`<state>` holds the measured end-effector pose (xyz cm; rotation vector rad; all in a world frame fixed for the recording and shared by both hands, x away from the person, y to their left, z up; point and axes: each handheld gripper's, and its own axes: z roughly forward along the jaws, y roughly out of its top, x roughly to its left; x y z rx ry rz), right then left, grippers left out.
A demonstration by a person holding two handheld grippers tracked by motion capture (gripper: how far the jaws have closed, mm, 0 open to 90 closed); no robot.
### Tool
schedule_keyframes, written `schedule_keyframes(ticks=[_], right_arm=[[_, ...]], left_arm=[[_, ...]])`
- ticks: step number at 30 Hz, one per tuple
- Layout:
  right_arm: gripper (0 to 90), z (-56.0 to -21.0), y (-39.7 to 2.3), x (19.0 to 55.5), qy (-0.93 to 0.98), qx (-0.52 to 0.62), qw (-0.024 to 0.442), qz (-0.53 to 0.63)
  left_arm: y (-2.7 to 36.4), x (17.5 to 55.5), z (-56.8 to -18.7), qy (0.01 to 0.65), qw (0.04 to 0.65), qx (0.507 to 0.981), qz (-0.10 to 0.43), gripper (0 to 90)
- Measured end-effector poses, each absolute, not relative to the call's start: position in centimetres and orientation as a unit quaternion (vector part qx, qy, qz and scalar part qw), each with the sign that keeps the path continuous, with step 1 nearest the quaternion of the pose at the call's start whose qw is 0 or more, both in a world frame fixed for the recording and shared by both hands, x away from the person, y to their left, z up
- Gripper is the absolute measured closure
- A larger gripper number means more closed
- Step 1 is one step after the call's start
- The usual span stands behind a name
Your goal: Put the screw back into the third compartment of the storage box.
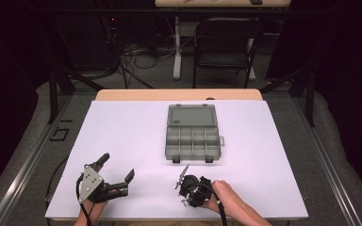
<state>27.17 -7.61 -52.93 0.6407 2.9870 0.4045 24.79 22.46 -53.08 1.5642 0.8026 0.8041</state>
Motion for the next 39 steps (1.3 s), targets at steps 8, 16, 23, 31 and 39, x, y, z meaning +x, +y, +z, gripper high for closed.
schedule_keyframes(ticks=[8, 16, 23, 31, 39], right_arm=[[85.8, -53.0, -8.1, 27.9, 0.966, 0.220, 0.001, 0.137], [85.9, -52.6, -8.8, 28.2, 0.964, 0.227, 0.003, 0.137], [85.9, -51.7, -9.4, 28.6, 0.963, 0.230, 0.012, 0.143], [85.9, -51.0, -9.9, 29.3, 0.961, 0.236, 0.026, 0.143], [85.9, -50.6, -10.6, 30.2, 0.957, 0.247, 0.034, 0.146]], left_arm=[[22.5, 24.8, -53.1, 0.341, 0.568, 0.666, 0.342, 0.0], [22.5, 24.8, -53.1, 0.341, 0.568, 0.666, 0.342, 0.0], [22.5, 24.8, -53.1, 0.341, 0.567, 0.667, 0.341, 0.0], [22.5, 24.8, -53.1, 0.341, 0.569, 0.667, 0.341, 0.0], [22.5, 24.9, -53.1, 0.341, 0.567, 0.669, 0.338, 0.0]])
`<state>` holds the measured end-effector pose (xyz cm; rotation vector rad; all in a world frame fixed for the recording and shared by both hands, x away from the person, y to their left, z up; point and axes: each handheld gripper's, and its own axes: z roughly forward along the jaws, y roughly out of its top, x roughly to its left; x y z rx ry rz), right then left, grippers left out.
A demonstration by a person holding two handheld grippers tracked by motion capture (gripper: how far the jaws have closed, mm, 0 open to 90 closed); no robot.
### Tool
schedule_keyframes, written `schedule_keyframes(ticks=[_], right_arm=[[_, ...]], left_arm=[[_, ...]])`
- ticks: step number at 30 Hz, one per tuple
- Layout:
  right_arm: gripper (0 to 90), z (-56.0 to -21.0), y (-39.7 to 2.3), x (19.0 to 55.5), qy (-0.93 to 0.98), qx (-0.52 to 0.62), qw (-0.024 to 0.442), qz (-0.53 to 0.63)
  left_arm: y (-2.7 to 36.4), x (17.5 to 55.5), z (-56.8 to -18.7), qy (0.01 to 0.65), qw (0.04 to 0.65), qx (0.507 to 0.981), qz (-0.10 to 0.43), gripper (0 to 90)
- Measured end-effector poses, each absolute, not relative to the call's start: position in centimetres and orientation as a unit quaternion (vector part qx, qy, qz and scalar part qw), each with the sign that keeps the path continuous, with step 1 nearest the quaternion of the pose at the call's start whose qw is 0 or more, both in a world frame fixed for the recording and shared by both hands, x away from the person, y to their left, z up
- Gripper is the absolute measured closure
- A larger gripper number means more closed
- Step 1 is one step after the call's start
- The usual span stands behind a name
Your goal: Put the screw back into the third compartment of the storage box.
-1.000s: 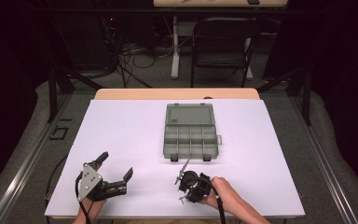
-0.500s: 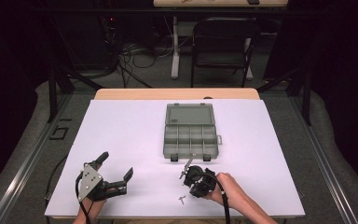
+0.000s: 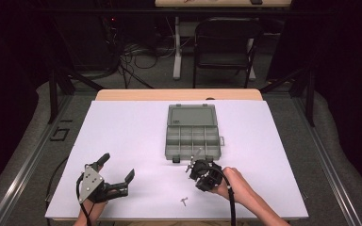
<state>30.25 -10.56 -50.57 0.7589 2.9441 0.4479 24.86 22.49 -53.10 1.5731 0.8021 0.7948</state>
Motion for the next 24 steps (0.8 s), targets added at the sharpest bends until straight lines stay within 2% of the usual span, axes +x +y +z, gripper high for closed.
schedule_keyframes(ticks=[24], right_arm=[[85.9, -48.5, -12.5, 32.9, 0.949, 0.272, 0.064, 0.150]], left_arm=[[22.5, 24.9, -53.1, 0.339, 0.567, 0.669, 0.340, 0.0]])
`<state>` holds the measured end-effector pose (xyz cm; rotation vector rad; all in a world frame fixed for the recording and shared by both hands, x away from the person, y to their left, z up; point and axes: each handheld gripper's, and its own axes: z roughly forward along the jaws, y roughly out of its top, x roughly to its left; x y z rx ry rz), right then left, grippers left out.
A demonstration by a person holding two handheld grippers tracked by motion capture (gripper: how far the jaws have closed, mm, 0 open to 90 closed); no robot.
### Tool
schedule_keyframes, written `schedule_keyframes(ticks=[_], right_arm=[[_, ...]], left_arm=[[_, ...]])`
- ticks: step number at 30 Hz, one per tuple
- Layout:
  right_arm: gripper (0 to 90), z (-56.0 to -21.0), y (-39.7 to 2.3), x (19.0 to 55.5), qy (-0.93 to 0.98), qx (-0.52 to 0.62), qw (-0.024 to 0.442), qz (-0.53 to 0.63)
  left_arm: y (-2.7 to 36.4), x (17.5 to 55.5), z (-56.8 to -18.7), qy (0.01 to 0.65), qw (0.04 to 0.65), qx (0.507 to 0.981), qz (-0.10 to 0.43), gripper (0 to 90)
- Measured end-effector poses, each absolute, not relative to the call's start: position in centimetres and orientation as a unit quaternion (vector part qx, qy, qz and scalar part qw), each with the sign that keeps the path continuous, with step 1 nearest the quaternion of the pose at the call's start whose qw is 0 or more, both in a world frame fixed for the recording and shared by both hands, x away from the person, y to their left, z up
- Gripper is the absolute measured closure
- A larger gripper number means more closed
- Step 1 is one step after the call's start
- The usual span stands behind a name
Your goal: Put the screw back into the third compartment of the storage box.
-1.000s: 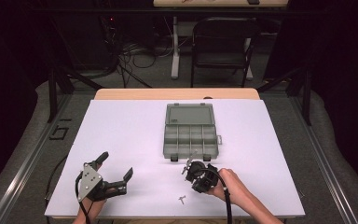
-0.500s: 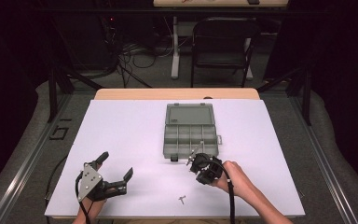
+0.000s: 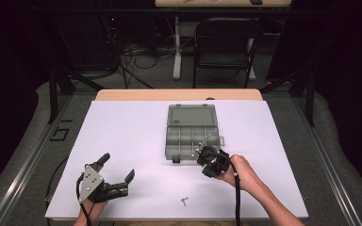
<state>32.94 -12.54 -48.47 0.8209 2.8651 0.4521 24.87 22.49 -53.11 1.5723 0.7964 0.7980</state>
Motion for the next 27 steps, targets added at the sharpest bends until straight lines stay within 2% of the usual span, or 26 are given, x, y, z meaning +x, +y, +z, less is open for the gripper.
schedule_keyframes(ticks=[27], right_arm=[[85.9, -44.8, -13.3, 38.0, 0.936, 0.300, 0.101, 0.157]], left_arm=[[22.5, 24.9, -53.1, 0.338, 0.567, 0.671, 0.338, 0.0]])
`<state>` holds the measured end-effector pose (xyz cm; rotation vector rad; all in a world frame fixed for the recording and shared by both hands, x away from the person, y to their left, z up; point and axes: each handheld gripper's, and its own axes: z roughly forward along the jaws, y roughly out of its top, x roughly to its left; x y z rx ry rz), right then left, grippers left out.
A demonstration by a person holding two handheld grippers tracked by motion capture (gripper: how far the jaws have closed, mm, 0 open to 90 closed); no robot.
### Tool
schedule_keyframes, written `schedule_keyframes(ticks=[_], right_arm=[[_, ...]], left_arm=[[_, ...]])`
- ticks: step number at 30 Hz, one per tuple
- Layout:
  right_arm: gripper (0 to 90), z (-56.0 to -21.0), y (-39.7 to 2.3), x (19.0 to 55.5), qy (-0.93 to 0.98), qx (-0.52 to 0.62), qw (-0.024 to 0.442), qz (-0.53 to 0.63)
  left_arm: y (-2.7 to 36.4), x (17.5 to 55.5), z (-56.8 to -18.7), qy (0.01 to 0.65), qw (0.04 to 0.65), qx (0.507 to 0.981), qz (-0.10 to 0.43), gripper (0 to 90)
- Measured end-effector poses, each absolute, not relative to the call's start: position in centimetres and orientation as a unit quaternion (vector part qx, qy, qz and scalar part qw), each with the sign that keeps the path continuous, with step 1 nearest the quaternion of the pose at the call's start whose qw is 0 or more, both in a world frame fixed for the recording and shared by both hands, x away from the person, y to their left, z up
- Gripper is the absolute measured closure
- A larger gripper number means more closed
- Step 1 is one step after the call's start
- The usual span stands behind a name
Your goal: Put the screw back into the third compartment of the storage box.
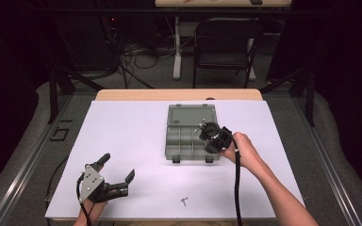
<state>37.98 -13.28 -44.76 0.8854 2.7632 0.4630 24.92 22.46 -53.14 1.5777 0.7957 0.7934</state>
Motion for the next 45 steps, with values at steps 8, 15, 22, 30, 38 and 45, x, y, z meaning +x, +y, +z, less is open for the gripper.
schedule_keyframes(ticks=[8, 15, 22, 30, 38, 45], right_arm=[[85.9, -44.5, -12.9, 39.8, 0.931, 0.310, 0.109, 0.161], [85.9, -44.3, -12.5, 41.4, 0.928, 0.319, 0.117, 0.156], [85.9, -44.3, -12.3, 42.8, 0.928, 0.323, 0.118, 0.146], [85.9, -44.5, -12.0, 44.5, 0.928, 0.325, 0.113, 0.144], [85.8, -45.4, -11.0, 45.9, 0.928, 0.335, 0.100, 0.132], [85.4, -46.7, -10.1, 47.2, 0.924, 0.349, 0.094, 0.122]], left_arm=[[22.5, 24.9, -53.1, 0.339, 0.566, 0.672, 0.337, 0.0], [22.5, 24.9, -53.2, 0.338, 0.567, 0.671, 0.337, 0.0], [22.4, 25.0, -53.2, 0.339, 0.567, 0.672, 0.336, 0.0], [22.5, 25.0, -53.2, 0.340, 0.566, 0.672, 0.336, 0.0], [22.5, 25.0, -53.2, 0.340, 0.566, 0.672, 0.335, 0.0], [22.5, 24.9, -53.2, 0.339, 0.567, 0.672, 0.335, 0.0]])
